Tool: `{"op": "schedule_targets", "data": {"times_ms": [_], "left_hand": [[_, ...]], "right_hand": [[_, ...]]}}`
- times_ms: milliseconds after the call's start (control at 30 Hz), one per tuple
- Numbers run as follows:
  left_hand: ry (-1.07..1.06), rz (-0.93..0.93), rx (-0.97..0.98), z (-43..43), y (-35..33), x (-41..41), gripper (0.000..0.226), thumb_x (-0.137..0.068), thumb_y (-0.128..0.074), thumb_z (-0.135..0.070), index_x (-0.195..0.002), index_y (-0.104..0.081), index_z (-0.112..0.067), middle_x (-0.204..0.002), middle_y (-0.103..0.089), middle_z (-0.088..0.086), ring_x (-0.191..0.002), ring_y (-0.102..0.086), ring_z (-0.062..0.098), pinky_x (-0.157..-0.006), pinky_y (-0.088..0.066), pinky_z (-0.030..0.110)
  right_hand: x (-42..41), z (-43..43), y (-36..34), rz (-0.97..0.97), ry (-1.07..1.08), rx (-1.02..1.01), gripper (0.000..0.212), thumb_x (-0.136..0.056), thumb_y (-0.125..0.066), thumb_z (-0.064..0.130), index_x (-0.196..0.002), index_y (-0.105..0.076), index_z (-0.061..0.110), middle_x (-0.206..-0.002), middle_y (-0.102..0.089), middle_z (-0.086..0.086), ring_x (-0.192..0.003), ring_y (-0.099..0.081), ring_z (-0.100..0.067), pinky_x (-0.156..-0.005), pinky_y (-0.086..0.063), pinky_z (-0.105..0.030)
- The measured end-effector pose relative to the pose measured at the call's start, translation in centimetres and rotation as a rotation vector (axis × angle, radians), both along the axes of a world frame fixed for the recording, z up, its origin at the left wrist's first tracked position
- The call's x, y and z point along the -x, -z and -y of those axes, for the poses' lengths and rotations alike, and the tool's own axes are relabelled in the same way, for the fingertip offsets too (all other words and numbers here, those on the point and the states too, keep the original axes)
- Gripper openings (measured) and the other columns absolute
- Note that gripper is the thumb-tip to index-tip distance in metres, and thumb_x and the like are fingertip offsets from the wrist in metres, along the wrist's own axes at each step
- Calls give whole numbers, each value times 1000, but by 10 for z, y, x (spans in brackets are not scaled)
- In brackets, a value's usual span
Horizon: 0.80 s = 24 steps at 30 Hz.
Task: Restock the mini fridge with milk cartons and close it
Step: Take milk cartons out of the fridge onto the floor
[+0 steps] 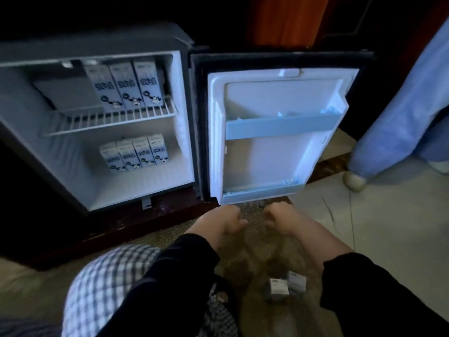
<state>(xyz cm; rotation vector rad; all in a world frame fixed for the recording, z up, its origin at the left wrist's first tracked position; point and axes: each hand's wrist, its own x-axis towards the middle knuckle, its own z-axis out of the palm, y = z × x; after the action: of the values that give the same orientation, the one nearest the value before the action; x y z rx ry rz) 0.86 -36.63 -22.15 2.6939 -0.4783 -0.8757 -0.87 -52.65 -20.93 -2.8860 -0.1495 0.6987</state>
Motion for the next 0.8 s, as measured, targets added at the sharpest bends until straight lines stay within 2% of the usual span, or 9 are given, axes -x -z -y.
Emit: {"op": "schedule_targets", "data": {"times_ms": [133,233,333,400,500,600,700,800], "left_hand": [[-61,88,-23,-53,-49,-15,43,-96,-42,-38,-120,-53,-4,-127,-54,15,-115,-51,31,-93,-40,37],[-113,146,-35,-98,-80,-20,43,-97,-42,-38,-119,-54,-3,-127,-54,15,-114,-51,30,-88,-39,35],[-174,162,-64,-144,-105,-21,48,-97,-39,-40,-128,-48,-5,-137,-46,14,-123,-45,30,-97,-36,36],[-222,155,-71,-174,-119,-22,48,-98,-36,-40,-131,-45,-6,-139,-43,12,-124,-43,30,-99,-35,37],[-293,193,-54,-214,-136,-25,45,-98,-37,-38,-125,-48,-4,-132,-49,12,-117,-48,30,-93,-37,35],[-350,261,-24,-246,-144,-30,42,-97,-41,-37,-119,-53,-3,-124,-55,14,-111,-53,30,-87,-40,33],[-423,353,45,-270,-143,-42,43,-96,-45,-35,-128,-46,-6,-129,-52,13,-114,-53,28,-93,-43,36],[-491,463,98,-286,-134,-59,51,-94,-48,-36,-138,-34,-13,-133,-43,11,-121,-45,28,-102,-42,42]], "right_hand": [[-25,-45,-39,113,-93,30,23,-92,-56,26,-110,-61,12,-115,-62,-12,-106,-58,-30,-89,-48,-36],[-42,-82,-64,140,-153,26,20,-92,-54,26,-103,-61,10,-112,-62,-12,-105,-58,-31,-86,-48,-38],[-57,-123,-88,167,-232,42,23,-93,-53,27,-105,-60,8,-114,-61,-11,-106,-57,-32,-90,-48,-40],[-67,-150,-102,189,-273,37,25,-93,-53,28,-105,-61,7,-113,-61,-12,-102,-58,-31,-86,-49,-39],[-82,-189,-119,229,-309,16,24,-93,-54,27,-106,-61,8,-111,-60,-12,-100,-58,-31,-83,-48,-36],[-98,-225,-130,277,-345,-21,25,-92,-54,27,-109,-59,9,-109,-61,-10,-99,-58,-29,-85,-50,-39],[-115,-252,-134,356,-358,-79,27,-91,-55,25,-115,-56,13,-112,-58,-5,-100,-56,-25,-76,-43,-32],[-135,-272,-133,444,-392,-87,33,-88,-57,25,-120,-51,16,-120,-53,-2,-111,-51,-23,-84,-47,-37]]}}
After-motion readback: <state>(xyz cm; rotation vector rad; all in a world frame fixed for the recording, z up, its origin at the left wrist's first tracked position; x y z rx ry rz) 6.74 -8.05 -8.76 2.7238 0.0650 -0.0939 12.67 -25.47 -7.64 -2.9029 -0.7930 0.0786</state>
